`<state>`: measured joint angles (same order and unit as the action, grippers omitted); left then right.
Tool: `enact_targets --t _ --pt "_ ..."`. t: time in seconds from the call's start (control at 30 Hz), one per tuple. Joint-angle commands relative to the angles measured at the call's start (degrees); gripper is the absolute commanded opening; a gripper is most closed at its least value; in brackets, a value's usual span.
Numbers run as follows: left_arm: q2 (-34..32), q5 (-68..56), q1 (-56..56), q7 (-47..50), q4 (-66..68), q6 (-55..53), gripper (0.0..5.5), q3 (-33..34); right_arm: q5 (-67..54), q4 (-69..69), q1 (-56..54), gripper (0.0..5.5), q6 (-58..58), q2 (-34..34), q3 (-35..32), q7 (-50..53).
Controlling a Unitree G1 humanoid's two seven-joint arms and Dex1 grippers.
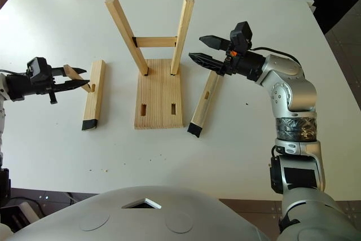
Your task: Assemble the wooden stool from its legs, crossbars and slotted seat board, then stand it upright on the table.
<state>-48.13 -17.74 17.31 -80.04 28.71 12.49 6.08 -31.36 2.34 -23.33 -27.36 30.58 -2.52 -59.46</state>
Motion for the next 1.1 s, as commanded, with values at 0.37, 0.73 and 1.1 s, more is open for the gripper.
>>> enact_targets --t 0.37,0.73,1.1 --pt "2.47 -4.49 -9.73 1.42 -11.20 -4.69 1.31 0.01 -0.90 -3.96 2.45 3.51 -2.78 0.20 0.41 0.37" --pt "2.05 -10.61 -11.40 3.30 -21.10 -13.45 1.31 3.95 -1.24 -6.71 5.69 3.51 -3.47 -0.94 -0.32 2.96" --pt "4.77 -5.59 -4.62 4.93 -9.68 -7.98 1.31 2.13 -0.63 -4.43 3.79 3.51 -2.82 -1.80 0.75 2.76"
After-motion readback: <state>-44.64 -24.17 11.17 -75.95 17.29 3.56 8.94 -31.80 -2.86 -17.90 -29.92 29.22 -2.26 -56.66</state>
